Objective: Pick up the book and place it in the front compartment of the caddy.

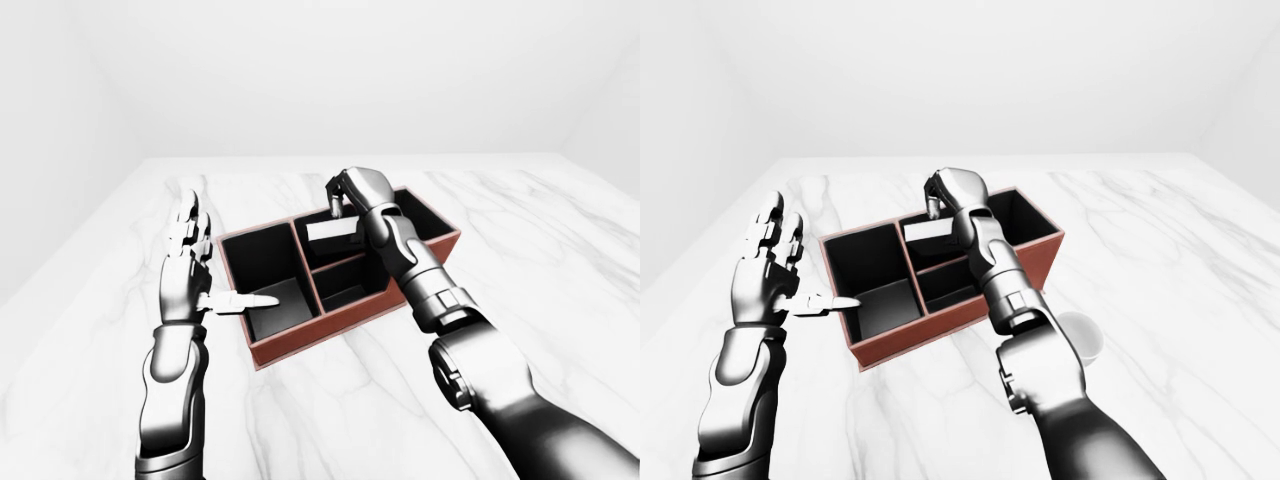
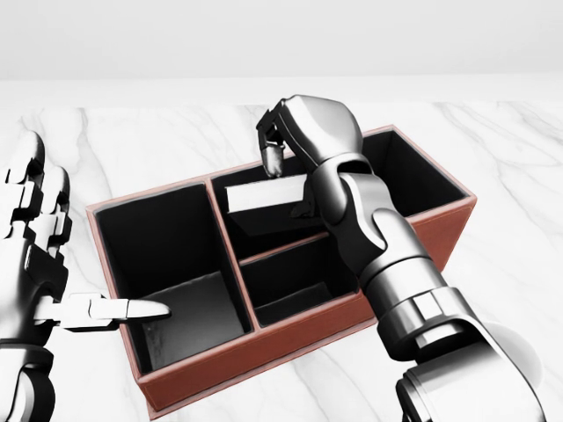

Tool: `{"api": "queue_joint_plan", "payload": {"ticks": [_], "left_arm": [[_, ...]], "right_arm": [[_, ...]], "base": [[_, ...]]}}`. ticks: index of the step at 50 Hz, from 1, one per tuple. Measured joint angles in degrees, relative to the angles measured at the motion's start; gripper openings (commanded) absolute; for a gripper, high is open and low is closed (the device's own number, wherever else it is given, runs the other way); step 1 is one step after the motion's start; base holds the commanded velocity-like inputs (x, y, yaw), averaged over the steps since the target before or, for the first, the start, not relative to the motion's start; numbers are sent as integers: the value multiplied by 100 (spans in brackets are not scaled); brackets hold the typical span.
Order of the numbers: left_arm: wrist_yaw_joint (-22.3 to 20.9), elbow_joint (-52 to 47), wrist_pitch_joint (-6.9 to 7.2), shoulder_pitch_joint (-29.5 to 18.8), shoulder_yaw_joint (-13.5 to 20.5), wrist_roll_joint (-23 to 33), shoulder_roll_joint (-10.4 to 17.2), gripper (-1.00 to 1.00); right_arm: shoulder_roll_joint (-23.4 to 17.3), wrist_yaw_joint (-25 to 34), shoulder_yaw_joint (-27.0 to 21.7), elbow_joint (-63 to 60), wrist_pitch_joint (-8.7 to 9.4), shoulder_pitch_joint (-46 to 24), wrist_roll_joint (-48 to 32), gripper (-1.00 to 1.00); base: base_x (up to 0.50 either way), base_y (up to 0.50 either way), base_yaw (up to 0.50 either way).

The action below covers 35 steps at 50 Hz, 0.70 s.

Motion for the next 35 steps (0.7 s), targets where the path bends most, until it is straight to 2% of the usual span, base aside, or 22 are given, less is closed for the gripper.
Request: {"api": "queue_joint_plan", "payload": {"ticks": [35], "left_arm": [[10, 48, 0, -20, 17, -29, 10, 100]], "right_arm": [[35, -275, 23, 246, 0, -45, 42, -100]], "base": [[0, 0, 0]]}}
